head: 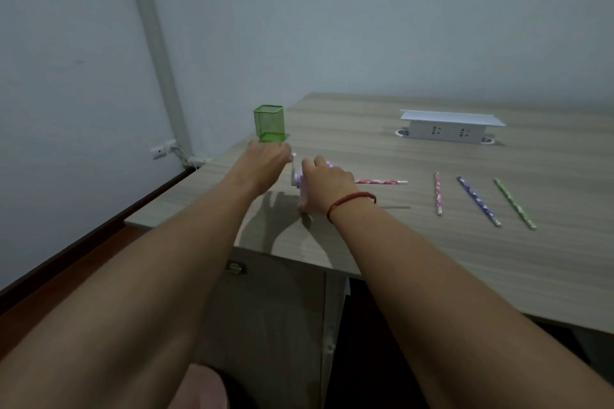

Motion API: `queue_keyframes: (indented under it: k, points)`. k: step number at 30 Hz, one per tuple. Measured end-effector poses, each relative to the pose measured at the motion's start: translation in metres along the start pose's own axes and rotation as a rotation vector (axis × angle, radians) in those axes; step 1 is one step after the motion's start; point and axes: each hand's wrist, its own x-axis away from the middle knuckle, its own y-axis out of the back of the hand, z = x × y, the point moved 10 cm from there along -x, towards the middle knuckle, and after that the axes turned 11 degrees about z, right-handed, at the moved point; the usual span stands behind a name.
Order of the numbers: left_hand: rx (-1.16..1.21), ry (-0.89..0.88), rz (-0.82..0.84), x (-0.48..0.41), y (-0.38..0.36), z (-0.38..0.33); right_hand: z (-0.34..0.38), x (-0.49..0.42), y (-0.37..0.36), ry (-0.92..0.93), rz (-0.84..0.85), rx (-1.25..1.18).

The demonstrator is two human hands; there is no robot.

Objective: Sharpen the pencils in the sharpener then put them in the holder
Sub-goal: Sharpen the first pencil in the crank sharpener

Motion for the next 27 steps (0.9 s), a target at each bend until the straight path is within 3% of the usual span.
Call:
queue_keyframes:
  k: [2, 9, 18, 27]
  points:
    - [0.009, -0.063, -0.020, 0.006, 0.010, -0.002, 0.001, -0.001, 0.001, -0.028, 0.028, 0.007]
    - [0.192, -0.036, -0.119, 0.051, 0.011, -0.018, 0.001, -0.002, -0.001, -0.015, 0.061, -0.040]
    - [0.224, 0.088, -0.018, 0.060, 0.004, -0.021, -0.002, -0.006, -0.006, -0.036, 0.061, -0.077]
    - [0.296, 0.090, 0.157, 0.063, -0.004, -0.024, -0.003, -0.004, -0.007, -0.021, 0.044, -0.071]
